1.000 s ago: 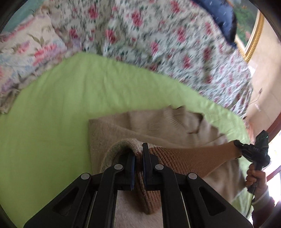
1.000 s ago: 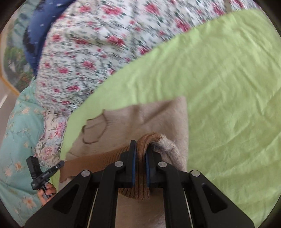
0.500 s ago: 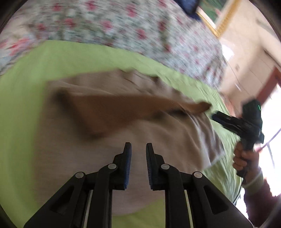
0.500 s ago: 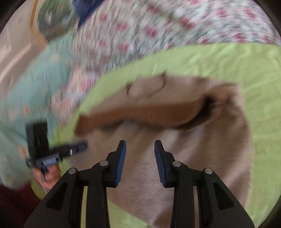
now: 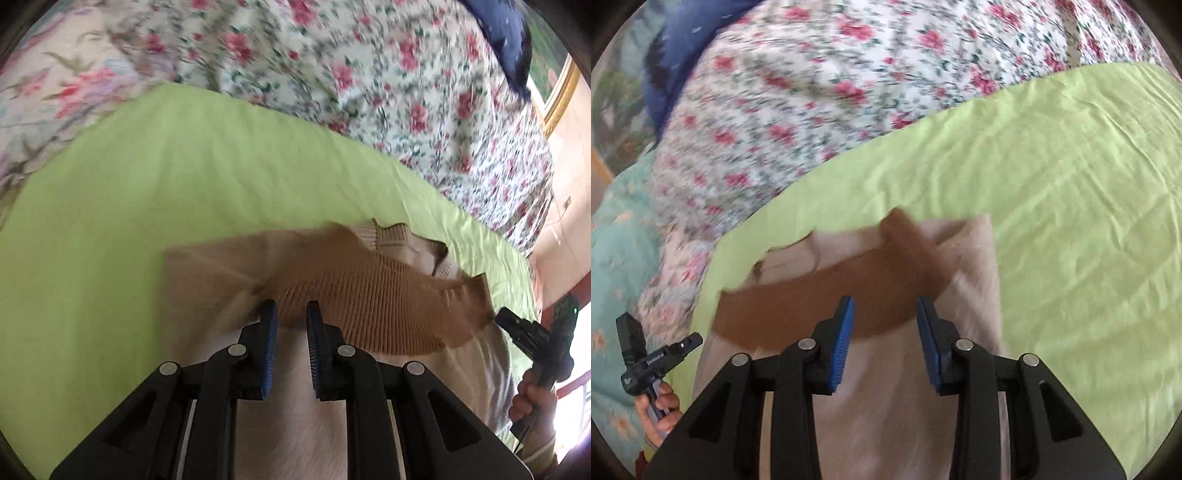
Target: Fold small clothes
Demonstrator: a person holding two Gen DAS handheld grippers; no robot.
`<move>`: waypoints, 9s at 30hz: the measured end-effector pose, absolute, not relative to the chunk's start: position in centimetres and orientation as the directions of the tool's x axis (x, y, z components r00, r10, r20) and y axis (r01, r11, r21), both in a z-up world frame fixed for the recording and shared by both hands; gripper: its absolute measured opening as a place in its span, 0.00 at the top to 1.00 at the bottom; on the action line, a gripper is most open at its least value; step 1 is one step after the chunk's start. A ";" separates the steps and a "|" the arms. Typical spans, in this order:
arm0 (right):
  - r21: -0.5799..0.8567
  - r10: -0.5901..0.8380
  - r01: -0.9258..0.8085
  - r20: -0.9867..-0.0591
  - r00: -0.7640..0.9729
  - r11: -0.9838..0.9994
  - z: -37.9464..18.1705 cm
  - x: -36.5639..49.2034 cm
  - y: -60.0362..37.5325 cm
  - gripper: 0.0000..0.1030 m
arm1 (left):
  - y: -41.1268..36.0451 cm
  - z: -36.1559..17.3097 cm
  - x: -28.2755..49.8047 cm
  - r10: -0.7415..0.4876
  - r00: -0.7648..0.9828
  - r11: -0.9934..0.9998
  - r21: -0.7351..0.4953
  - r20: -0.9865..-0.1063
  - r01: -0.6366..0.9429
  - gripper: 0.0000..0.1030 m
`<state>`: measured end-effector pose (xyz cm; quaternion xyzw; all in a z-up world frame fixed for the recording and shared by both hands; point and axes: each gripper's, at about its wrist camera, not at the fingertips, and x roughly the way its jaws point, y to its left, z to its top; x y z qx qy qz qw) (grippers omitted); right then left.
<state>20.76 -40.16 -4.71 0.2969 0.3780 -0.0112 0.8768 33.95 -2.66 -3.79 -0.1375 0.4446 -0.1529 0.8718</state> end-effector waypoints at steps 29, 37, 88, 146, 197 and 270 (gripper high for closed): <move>0.617 0.411 0.061 -0.591 0.694 0.785 -4.3 10.4 -30.2 0.48 | 2.4 -10.3 16.8 -0.599 0.589 0.643 -0.764 -0.543 -0.052 0.19; 0.619 0.398 0.057 -0.570 0.718 0.784 -3.6 11.5 -31.5 0.48 | 4.7 -10.2 20.2 -0.568 0.633 0.628 -0.774 -0.526 -0.079 0.89; 0.639 0.551 -0.115 -0.542 0.635 0.761 -0.1 23.3 -40.8 0.83 | -27.3 0.3 17.0 -0.646 0.471 0.689 -0.193 -0.600 0.699 0.90; 0.712 0.669 -0.165 -0.517 0.534 0.682 -5.0 19.9 -28.2 0.68 | -6.6 -2.3 24.6 -0.652 0.380 0.752 -0.494 -0.656 0.437 0.59; 0.679 0.544 -0.032 -0.559 0.626 0.734 -1.3 20.0 -21.6 0.77 | -0.7 -0.3 17.4 -0.499 0.606 0.860 -0.268 -0.620 0.434 0.75; 0.274 0.314 -0.160 -0.737 0.598 0.948 3.2 -1.7 -20.0 0.02 | 4.7 0.2 0.3 -0.209 0.637 0.962 -0.039 -0.742 0.271 0.01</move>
